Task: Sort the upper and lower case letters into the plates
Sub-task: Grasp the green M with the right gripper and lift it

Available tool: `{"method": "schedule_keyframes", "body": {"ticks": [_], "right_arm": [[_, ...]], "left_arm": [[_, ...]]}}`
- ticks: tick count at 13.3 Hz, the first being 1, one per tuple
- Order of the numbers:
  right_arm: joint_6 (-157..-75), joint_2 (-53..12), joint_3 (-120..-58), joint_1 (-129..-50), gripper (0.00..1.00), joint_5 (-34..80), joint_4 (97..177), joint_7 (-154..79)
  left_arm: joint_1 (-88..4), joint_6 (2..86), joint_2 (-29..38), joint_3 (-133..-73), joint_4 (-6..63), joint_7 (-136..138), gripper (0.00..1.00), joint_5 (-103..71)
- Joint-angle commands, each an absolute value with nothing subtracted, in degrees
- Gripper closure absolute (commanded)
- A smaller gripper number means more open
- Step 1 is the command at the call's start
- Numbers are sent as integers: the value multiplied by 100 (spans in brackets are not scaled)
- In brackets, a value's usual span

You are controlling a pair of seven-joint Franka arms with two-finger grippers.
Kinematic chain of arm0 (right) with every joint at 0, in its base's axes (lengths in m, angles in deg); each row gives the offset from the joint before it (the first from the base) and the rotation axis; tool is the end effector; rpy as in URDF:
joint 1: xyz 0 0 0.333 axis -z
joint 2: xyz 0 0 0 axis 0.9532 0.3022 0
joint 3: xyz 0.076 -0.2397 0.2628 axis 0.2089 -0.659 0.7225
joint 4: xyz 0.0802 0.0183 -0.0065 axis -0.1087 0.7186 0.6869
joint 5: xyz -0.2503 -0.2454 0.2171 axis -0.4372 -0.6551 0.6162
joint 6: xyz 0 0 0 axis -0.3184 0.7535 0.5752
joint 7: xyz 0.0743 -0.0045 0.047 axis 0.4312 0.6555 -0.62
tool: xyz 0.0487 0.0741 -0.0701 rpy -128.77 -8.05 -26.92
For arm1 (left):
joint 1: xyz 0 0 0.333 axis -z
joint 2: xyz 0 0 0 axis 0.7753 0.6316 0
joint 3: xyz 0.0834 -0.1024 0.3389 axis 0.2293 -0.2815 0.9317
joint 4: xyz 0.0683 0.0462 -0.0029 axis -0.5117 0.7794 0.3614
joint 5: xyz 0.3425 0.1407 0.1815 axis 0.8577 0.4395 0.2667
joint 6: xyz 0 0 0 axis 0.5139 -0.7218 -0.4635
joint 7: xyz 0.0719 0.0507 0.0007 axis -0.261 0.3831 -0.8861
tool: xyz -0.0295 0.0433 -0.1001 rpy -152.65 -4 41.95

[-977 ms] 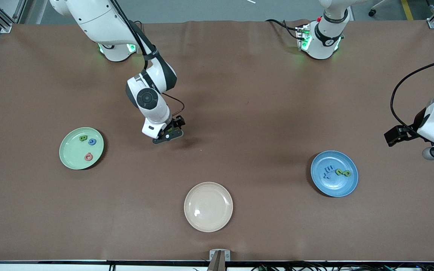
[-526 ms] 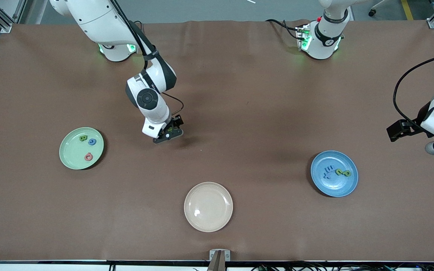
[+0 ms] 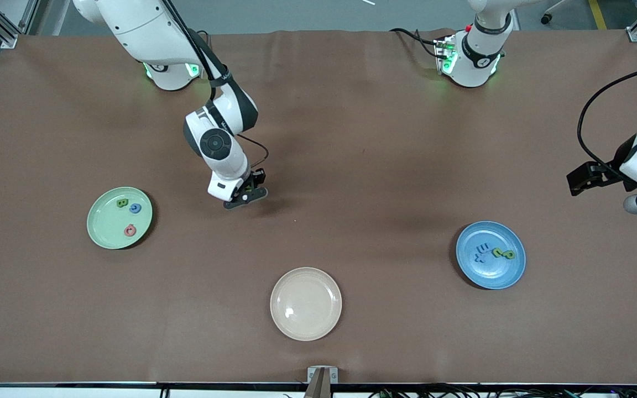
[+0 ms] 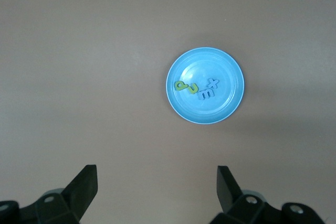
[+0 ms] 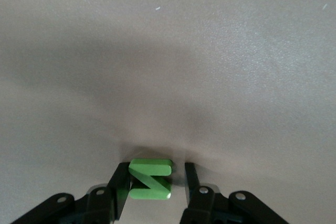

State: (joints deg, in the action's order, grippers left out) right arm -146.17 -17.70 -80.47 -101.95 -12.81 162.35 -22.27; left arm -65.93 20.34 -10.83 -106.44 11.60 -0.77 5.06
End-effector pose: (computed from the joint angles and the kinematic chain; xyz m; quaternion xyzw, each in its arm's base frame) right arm 0.4936 0.3149 0.1952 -0.9822 -0.1835 0.0414 0.0011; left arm 0.6404 -0.0304 0.6302 -0.9975 -0.0113 -0.0160 0.0672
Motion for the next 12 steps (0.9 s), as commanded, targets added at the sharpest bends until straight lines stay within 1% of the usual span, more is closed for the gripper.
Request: {"method": "schedule_keyframes", "body": {"ticks": [1, 3, 5, 7, 10, 12], "right_arm": [[-14684, -1790, -8067, -10229, 73, -1309, 16365, -2255], [-14640, -1816, -8067, -10229, 81, -1309, 16356, -2246], [-14422, -2017, -8076, -10159, 84, -1309, 16365, -2220], [-13877, -2394, -8093, -10011, 85, -1291, 16356, -2202], [-12920, -3220, -8120, -9327, 85, -1326, 16330, -2656], [-12576, -3573, -8120, -8546, 85, -1448, 16321, -3587]], "left_arm": [[-6622, 1873, -1215, -10632, 1163, 197, 0, 383], [-6604, 1829, -1294, -10676, 1163, 216, 0, 313], [-6604, 1829, -1329, -10676, 1163, 224, 0, 304], [-6604, 1829, -1347, -10684, 1163, 216, 0, 304], [-6604, 1829, -1408, -10684, 1163, 225, 0, 304], [-6595, 1820, -1461, -10685, 1164, 225, 0, 304]]}}
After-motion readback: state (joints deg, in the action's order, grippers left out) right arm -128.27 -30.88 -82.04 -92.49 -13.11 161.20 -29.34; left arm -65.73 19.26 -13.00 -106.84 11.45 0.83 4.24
